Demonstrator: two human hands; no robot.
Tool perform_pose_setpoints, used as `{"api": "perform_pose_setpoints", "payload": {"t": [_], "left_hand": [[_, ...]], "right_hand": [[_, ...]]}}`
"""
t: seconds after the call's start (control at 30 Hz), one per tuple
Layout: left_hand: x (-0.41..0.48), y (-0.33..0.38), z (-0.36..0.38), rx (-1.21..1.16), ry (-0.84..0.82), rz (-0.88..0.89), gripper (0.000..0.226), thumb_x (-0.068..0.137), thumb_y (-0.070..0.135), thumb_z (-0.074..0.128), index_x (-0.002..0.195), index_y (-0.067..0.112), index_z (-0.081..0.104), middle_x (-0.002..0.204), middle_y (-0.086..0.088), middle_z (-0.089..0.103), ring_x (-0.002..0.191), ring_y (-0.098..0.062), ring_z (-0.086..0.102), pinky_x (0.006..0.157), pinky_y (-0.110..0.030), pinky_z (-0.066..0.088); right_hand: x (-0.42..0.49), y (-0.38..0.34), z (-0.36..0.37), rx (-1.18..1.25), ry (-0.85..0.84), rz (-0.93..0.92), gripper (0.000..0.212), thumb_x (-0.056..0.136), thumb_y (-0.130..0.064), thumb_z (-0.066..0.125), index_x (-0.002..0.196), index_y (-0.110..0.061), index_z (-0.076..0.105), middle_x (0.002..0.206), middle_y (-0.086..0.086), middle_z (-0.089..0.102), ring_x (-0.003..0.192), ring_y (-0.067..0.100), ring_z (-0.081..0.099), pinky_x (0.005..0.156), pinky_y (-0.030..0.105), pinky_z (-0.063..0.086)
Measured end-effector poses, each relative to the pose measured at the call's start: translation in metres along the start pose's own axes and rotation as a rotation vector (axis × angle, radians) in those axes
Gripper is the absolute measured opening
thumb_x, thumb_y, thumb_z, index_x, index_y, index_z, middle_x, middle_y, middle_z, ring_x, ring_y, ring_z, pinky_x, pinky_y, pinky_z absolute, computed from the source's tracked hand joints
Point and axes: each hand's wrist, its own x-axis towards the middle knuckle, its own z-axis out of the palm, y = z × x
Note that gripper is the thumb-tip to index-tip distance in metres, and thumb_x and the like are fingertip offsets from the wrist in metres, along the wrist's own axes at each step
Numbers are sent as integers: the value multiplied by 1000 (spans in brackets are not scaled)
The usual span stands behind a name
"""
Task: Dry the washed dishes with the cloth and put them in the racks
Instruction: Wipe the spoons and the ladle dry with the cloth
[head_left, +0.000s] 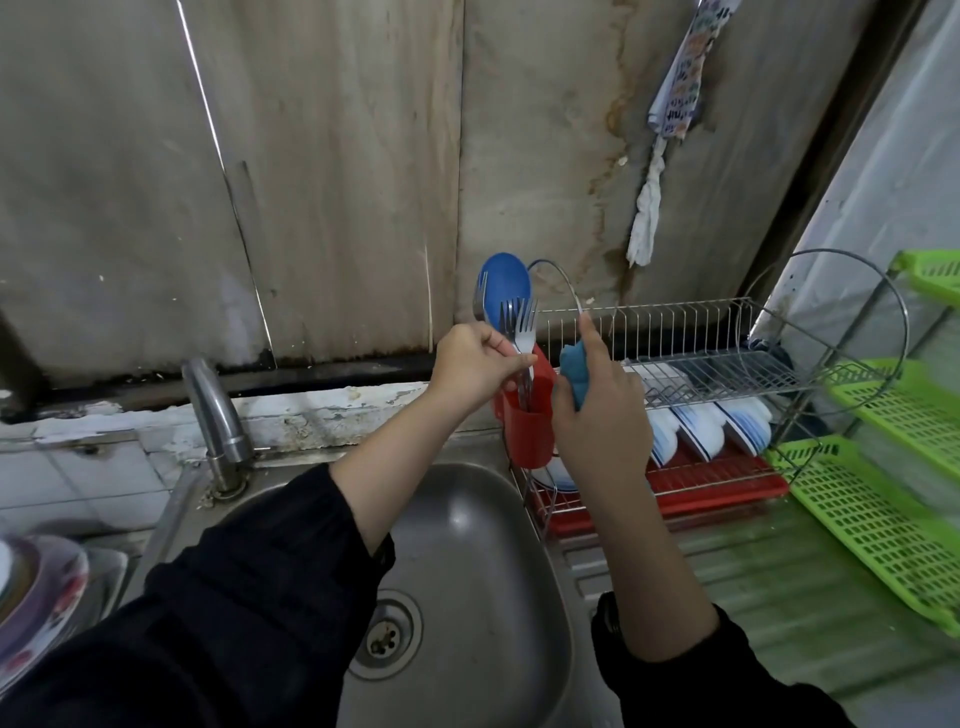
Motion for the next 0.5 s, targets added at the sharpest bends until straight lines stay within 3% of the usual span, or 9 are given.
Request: {"api": "perform_pose_setpoints", "payload": {"t": [0.13, 0.27, 0.33, 0.4, 0.5], "left_hand": [[-21, -3, -15, 85, -6, 79, 16, 82, 17, 77, 76, 17, 63, 63, -1, 66, 61, -9, 64, 55, -17, 46], [-52, -11, -35, -6, -90, 88, 8, 86, 18, 73, 85, 23, 68, 66, 1, 67, 65, -7, 64, 64, -23, 49], [-71, -14, -45, -29, -141, 77, 15, 88, 16, 70, 88, 30, 67, 71, 2, 68, 71, -9, 63, 72, -29, 51], [-91, -17, -56, -74, -210, 60, 19, 89, 12, 67, 93, 31, 67, 78, 3, 70, 77, -7, 63, 72, -27, 52], [-116, -24, -74, -211, -220, 11, 18, 94, 3, 58, 100, 16, 68, 87, 1, 72, 79, -3, 66, 69, -19, 53]], "right_hand": [[-8, -4, -5, 84, 43, -8, 61, 96, -27, 58, 151, -33, 32, 113, -1, 52, 106, 16, 41, 72, 30, 35], [-30, -20, -7, 434, 194, 2, 59, 92, -17, 66, 144, -19, 41, 127, -6, 41, 116, 10, 43, 92, 28, 44], [-41, -32, -6, 568, 214, 21, 54, 90, -17, 68, 138, -17, 44, 129, -4, 43, 115, 14, 48, 93, 34, 50], [-51, -46, -1, 714, 149, 72, 47, 87, -28, 68, 129, -28, 47, 125, -3, 48, 113, 18, 53, 91, 42, 53], [-64, -70, 8, 958, -65, 183, 46, 83, -41, 66, 127, -35, 52, 129, 1, 54, 119, 17, 56, 99, 41, 51]]}}
